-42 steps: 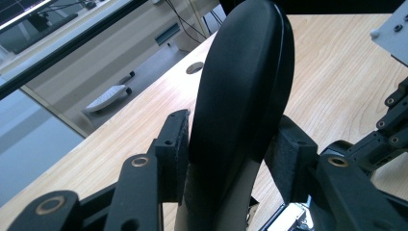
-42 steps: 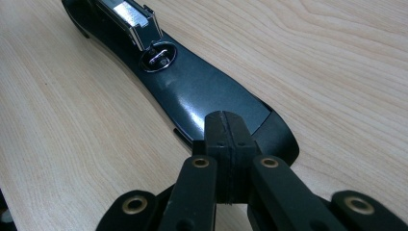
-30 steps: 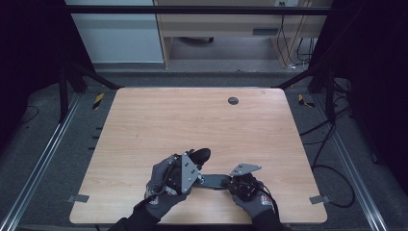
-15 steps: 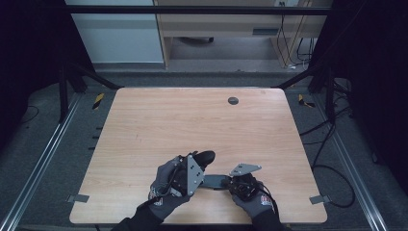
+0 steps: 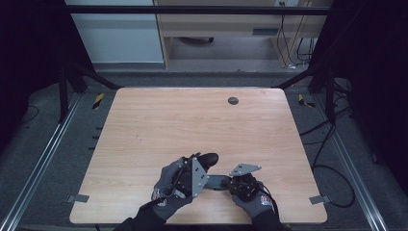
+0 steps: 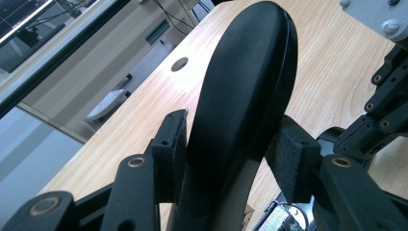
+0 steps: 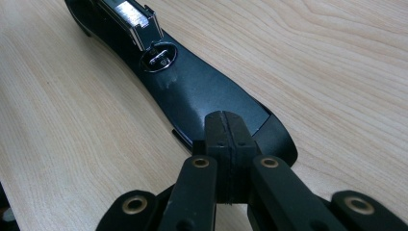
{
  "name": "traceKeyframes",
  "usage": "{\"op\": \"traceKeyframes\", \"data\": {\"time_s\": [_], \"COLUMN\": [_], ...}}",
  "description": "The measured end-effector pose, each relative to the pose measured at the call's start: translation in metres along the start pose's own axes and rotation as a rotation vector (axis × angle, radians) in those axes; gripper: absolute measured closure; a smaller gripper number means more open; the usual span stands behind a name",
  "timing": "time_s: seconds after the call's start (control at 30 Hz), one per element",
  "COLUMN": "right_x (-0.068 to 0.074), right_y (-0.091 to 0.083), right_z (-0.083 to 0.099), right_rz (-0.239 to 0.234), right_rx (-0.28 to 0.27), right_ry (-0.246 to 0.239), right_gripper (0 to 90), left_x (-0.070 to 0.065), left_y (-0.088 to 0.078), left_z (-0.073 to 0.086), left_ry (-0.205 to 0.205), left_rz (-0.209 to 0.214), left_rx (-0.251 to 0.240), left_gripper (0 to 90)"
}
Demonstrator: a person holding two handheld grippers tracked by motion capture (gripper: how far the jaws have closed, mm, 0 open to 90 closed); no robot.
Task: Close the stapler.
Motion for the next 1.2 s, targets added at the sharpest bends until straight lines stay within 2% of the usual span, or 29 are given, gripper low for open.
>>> {"op": "traceKeyframes", "data": {"time_s": [1.2], "right_x": [-0.001], "right_y": [0.001], "right_z": [0.0], "right_rz": [0.01], "right_rx": [-0.004], "right_ry": [-0.014], "right_gripper": [90.0], "left_x": [-0.021], "left_y": [0.015], "left_z": [0.001], "left_ry": [0.104], "left_rz": [-0.011], "left_rx": [0.026], "left_gripper": [50.5]}}
Point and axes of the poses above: each handheld gripper's, and its own axes: y roughly forward along the jaws, z roughly out of its underside, x roughly to its left, the point moved 5 cm from there along y, roughly forward along the jaws, and after that the axes turned 10 degrees about x, right-handed, at the moved point
